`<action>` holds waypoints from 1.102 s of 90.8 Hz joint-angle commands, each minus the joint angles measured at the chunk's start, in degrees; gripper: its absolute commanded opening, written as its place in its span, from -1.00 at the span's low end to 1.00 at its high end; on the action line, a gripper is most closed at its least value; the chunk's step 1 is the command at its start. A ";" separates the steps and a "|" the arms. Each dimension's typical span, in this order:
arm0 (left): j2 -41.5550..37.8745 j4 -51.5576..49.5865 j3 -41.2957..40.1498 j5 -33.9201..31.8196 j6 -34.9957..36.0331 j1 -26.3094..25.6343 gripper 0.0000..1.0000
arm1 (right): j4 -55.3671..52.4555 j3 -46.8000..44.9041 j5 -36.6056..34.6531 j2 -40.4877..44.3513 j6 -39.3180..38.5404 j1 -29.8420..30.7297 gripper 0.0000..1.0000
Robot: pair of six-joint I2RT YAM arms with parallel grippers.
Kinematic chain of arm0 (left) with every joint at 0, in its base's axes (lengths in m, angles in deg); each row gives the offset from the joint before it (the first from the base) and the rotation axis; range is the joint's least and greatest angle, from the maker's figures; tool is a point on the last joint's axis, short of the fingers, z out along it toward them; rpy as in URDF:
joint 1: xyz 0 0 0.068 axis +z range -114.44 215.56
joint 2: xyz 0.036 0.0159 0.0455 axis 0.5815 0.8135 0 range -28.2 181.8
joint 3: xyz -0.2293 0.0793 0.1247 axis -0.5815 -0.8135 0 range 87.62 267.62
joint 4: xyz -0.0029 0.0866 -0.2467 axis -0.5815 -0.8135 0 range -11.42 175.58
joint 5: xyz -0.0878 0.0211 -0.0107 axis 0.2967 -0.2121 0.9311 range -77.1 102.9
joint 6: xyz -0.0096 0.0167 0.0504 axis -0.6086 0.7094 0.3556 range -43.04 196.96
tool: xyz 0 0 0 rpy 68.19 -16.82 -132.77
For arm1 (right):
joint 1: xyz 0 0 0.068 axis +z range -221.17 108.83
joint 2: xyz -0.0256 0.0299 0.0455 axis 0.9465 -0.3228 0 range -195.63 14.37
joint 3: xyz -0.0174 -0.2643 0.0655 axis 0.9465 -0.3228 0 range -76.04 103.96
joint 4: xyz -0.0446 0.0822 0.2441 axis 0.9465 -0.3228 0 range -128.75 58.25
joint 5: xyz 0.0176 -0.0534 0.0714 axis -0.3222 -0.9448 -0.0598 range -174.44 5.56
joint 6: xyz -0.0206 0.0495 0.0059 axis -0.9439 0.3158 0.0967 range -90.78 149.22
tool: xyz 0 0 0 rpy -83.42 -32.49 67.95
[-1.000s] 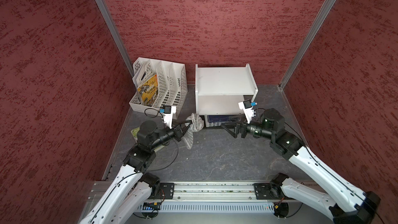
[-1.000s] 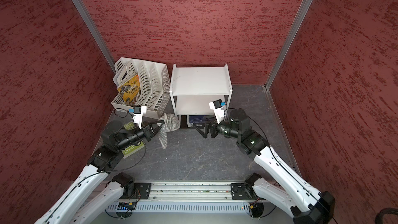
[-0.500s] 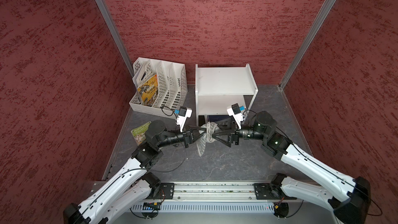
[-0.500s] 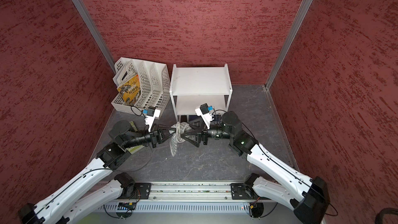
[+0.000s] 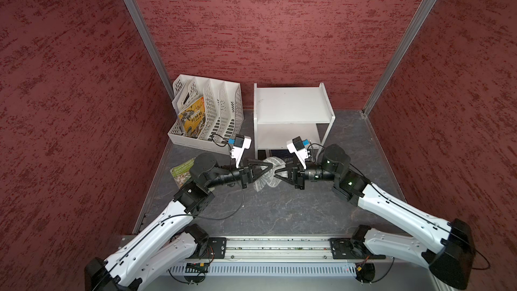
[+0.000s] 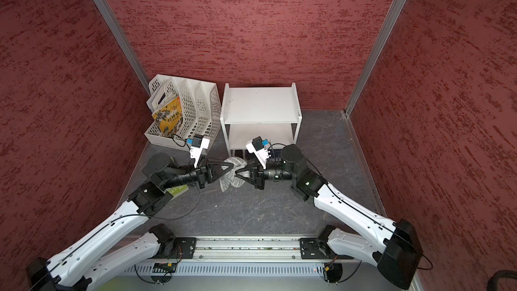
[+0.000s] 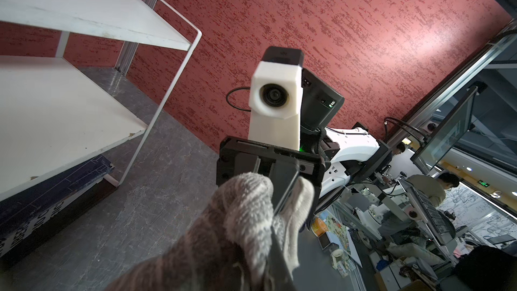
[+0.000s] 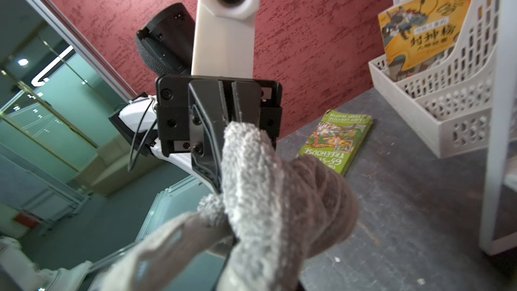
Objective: Wipe the bookshelf clean with a cloth
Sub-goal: Wipe the dust from the shelf.
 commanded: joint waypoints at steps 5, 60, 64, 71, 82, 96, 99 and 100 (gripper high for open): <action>-3.14 -8.28 3.38 -4.28 3.43 -0.24 -0.46 | -6.51 0.85 -12.43 4.03 -4.79 0.31 -1.00; 2.46 -37.17 24.94 -30.32 12.87 12.31 0.48 | -42.82 21.37 -43.08 12.65 -15.80 0.33 -1.00; 4.36 -35.79 25.37 -30.04 12.84 13.61 0.50 | -43.34 23.28 -43.76 11.02 -16.59 0.36 -1.00; 7.94 -32.13 25.43 -26.36 11.85 16.91 0.52 | -42.92 25.85 -45.48 7.92 -17.30 0.32 -1.00; 15.38 -24.77 26.31 -17.86 9.65 21.16 0.52 | -39.38 29.07 -46.99 2.47 -19.28 0.27 -1.00; 22.63 -19.50 30.50 -8.07 6.89 22.87 0.43 | -38.92 37.48 -50.99 -6.29 -23.77 0.29 -1.00; 23.48 -19.04 31.21 -7.13 5.75 22.91 0.40 | -39.87 40.17 -52.24 -8.41 -24.27 0.31 -1.00; 23.76 -18.95 31.47 -6.86 5.15 22.92 0.38 | -40.15 40.84 -52.45 -9.29 -24.53 0.31 -1.00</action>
